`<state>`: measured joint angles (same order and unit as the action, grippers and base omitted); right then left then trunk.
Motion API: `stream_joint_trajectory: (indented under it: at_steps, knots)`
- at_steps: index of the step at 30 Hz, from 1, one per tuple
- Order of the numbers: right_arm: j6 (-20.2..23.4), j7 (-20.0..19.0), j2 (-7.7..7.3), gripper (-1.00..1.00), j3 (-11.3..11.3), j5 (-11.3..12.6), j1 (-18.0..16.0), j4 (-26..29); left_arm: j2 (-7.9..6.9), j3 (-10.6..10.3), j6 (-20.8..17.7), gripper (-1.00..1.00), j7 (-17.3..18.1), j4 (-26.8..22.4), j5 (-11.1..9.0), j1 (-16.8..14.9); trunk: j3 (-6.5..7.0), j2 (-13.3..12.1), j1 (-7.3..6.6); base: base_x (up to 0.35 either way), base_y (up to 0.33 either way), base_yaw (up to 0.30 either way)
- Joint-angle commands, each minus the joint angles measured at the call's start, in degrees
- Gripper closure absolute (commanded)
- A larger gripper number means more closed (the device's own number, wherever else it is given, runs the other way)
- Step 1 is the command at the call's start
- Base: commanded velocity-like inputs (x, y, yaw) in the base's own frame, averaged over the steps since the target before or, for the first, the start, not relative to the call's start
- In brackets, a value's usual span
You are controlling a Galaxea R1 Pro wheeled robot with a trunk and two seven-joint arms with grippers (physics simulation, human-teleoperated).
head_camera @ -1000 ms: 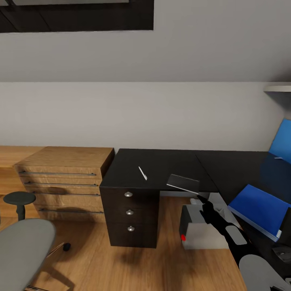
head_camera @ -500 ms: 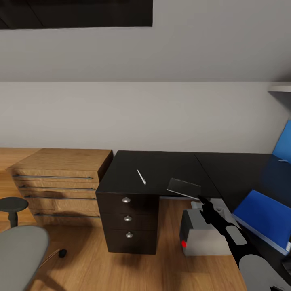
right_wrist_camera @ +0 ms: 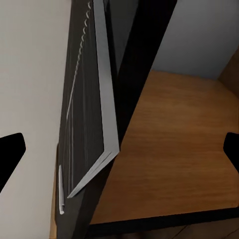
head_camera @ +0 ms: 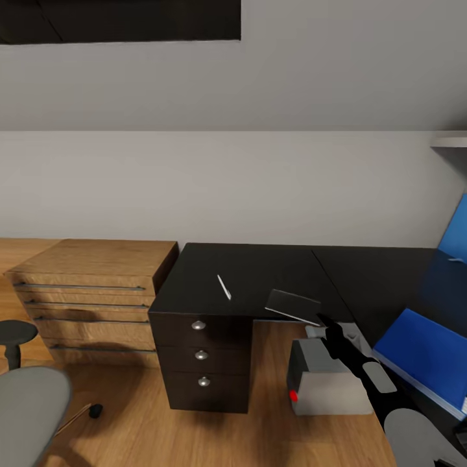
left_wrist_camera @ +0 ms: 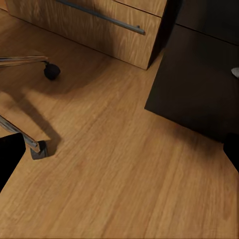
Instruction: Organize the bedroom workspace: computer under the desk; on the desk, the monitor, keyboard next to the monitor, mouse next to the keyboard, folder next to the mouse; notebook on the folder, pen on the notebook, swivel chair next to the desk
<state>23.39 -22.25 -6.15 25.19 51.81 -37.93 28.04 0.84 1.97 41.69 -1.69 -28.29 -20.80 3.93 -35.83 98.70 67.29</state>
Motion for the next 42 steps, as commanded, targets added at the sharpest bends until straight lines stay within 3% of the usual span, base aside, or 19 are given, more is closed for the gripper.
stream_joint_trajectory:
  at_steps: [1,42]
  knots:
    - [0.52,-0.07,0.01,-1.0,0.3,0.31,-0.04,-0.01,0.04,0.26,0.03,-1.0,-0.23,-0.1,0.29,0.02,-0.04,0.02,0.0,0.033,-0.027,0.0]
    - [0.37,0.01,0.21,-1.0,0.21,0.25,-0.04,-0.09,0.12,0.31,-0.04,-1.0,-0.47,-0.1,0.32,0.02,-0.04,0.02,0.0,0.003,-0.003,0.0]
